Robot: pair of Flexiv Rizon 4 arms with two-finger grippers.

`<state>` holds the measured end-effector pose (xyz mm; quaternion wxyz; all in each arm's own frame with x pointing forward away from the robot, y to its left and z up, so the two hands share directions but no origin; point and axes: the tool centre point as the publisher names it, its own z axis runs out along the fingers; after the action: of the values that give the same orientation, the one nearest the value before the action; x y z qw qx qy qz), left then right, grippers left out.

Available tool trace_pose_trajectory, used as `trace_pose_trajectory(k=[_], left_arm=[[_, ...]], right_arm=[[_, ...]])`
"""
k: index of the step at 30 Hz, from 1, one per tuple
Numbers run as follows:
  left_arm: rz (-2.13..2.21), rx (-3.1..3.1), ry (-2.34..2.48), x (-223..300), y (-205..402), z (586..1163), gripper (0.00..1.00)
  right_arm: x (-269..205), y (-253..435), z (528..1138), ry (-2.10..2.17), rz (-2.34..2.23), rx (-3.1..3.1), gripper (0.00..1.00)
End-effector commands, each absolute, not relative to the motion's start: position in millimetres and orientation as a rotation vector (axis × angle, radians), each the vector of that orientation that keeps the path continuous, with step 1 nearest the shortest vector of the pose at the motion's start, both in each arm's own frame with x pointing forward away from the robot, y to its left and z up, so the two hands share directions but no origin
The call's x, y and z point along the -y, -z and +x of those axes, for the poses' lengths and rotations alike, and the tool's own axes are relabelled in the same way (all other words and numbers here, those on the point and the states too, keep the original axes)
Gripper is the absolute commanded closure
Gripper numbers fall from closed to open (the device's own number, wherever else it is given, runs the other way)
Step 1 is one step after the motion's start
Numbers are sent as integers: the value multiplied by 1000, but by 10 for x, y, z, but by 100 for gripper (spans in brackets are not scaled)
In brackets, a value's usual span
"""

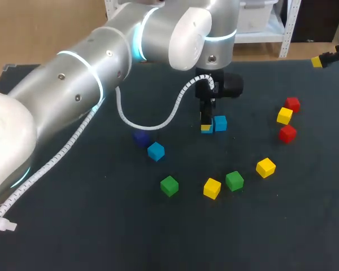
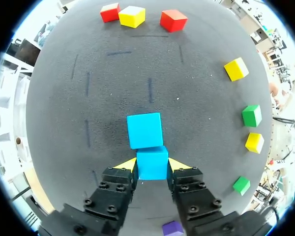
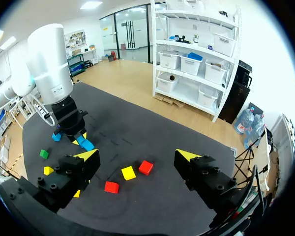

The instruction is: Place the blue cubes, place green cubes on the blue cubes, place the yellow cubes on the green cubes, then place the red cubes on the yellow cubes, and place purple cube on the red cubes.

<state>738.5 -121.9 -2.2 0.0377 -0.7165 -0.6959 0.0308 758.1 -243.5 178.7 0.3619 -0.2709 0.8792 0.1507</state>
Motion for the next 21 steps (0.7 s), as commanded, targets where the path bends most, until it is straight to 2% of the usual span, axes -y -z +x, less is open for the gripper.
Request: trace_pose_trajectory(k=[1, 16, 17, 18, 19, 21], left_arm=[[-2191, 2129, -93, 1234, 42, 7448, 100], [-2176, 2145, -79, 1222, 62, 7473, 100], [-2174, 2145, -80, 1223, 63, 7473, 80], [-2173, 2145, -83, 1225, 60, 7475, 51], [-2170, 2147, -87, 1226, 57, 7475, 0], [-2164, 2155, -88, 1226, 55, 7474, 0]], right_arm=[[2434, -1786, 7583, -386, -697, -2265, 0], [2434, -1786, 7583, -386, -697, -2265, 0], [2434, -1786, 7583, -386, -697, -2265, 0], [2434, -1786, 7583, -386, -697, -2265, 0], [2434, -1786, 7583, -386, -697, -2265, 0], [2434, -1786, 7583, -386, -697, -2265, 0]])
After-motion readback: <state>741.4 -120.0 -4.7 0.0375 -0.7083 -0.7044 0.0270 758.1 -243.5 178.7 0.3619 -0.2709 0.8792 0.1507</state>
